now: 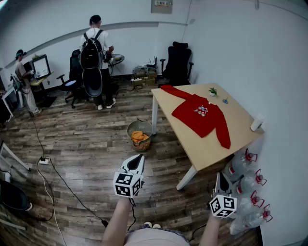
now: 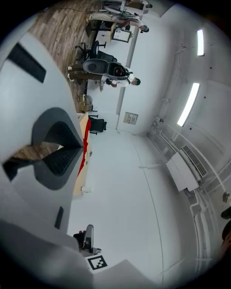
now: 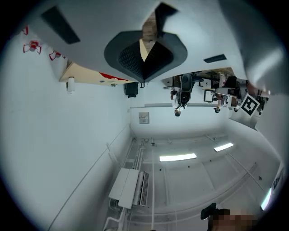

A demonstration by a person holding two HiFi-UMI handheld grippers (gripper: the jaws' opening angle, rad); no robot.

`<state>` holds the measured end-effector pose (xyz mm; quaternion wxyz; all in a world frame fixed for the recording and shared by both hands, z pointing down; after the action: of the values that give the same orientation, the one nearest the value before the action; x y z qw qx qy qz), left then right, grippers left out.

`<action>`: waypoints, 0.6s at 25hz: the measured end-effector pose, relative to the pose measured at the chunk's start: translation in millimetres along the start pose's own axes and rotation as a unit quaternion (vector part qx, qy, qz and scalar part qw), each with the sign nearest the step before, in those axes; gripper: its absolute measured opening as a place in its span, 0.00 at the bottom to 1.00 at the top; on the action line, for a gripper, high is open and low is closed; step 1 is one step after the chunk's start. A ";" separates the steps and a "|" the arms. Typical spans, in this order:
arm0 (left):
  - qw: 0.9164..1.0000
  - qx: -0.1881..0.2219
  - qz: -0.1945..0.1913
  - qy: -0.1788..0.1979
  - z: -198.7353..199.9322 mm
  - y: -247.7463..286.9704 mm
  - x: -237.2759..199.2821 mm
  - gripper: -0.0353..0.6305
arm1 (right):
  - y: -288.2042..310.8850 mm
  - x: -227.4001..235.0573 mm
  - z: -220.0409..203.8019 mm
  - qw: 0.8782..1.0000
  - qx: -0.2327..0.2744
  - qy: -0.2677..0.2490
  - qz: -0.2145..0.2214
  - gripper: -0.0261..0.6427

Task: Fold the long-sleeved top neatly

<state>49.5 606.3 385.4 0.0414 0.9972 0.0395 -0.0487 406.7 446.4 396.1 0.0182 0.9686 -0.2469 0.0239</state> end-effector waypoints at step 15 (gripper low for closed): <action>1.000 -0.005 0.002 -0.001 -5.4 -0.7 -1.6 0.06 | -0.5 -6.4 -0.9 1.000 0.000 0.003 0.004 0.05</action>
<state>48.4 607.4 390.8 0.0465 0.9970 0.0380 -0.0498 401.3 449.9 396.7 0.0185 0.9674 -0.2511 0.0273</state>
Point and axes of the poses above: the fingertips, and each gripper's own axes: y forward along the fingers, x to its right, z out of its top, the point moved 6 cm from there along -y, backward along the fingers, and after that the axes turned 15 degrees about -z, right-handed, at the moved point
